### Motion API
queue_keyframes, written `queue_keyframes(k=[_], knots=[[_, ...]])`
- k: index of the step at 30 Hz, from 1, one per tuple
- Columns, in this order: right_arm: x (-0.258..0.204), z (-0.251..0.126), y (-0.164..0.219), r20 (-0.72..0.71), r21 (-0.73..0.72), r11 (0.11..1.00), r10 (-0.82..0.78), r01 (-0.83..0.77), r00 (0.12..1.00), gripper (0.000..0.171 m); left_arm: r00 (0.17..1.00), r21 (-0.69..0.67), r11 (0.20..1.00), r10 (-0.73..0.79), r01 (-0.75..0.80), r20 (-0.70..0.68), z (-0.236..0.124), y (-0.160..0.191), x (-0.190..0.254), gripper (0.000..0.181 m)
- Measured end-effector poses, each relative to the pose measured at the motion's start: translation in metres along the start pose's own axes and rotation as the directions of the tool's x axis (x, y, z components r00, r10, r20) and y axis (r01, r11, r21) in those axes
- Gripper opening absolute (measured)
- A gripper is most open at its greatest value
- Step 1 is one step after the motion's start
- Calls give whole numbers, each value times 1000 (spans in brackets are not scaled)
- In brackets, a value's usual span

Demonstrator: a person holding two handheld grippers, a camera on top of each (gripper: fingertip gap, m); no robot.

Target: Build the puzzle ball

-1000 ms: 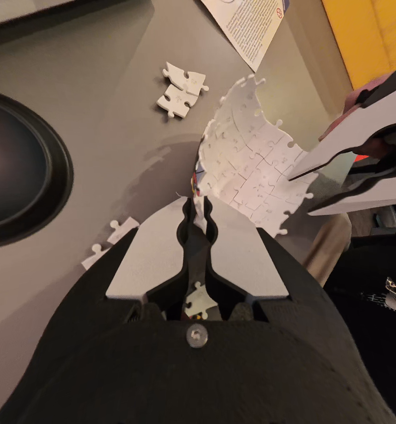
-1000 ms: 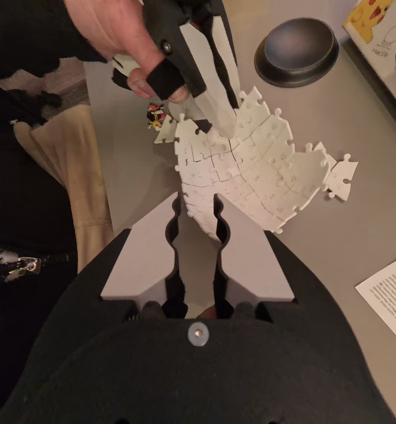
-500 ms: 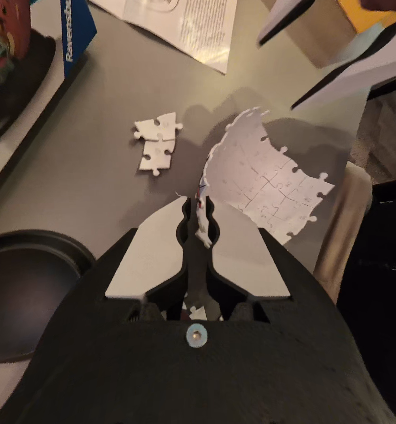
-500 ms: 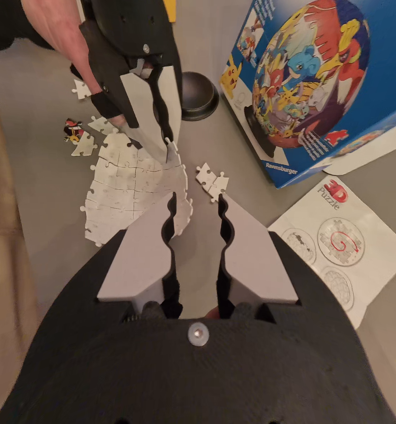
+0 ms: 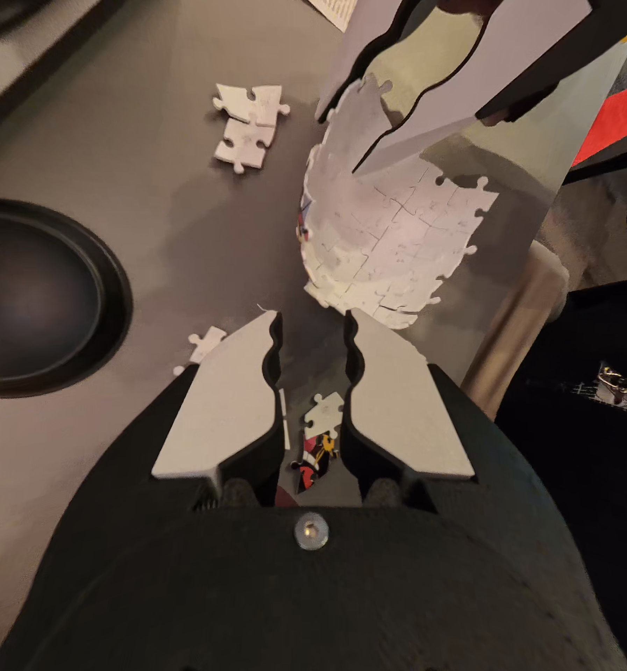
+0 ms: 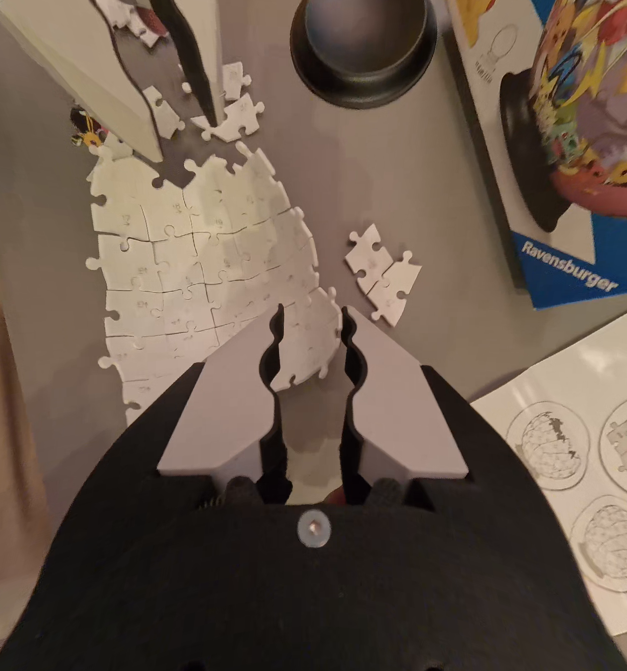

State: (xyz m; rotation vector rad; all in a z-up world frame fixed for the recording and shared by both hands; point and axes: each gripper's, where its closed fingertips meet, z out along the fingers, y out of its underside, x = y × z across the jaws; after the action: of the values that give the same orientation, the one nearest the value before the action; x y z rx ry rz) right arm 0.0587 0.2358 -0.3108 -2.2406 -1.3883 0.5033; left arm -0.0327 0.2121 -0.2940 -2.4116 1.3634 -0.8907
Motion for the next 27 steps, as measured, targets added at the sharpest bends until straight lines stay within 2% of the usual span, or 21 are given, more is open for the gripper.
queue_keyframes(k=[5,13,18,20,23,27], knots=[[-12,-2,12,-1,-37,997,62,-62,998,29,997,49,997,-65,68,-50,7,-2,1,31],[-33,-8,25,-3,-67,991,115,-115,993,29,994,-12,997,-72,72,-78,19,3,-4,29],[-52,-15,33,35,-72,988,137,-135,990,37,997,-46,999,-24,21,-76,28,1,-2,19],[-46,-24,32,7,-56,990,133,-132,991,43,998,-49,999,5,-9,-68,31,-2,-4,15],[-31,-34,21,-34,-1,993,116,-116,993,41,997,-44,998,31,-35,-74,34,-8,-6,13],[-14,-23,3,-35,45,993,114,-113,993,34,994,-48,997,54,-59,-91,37,-15,-5,16]])
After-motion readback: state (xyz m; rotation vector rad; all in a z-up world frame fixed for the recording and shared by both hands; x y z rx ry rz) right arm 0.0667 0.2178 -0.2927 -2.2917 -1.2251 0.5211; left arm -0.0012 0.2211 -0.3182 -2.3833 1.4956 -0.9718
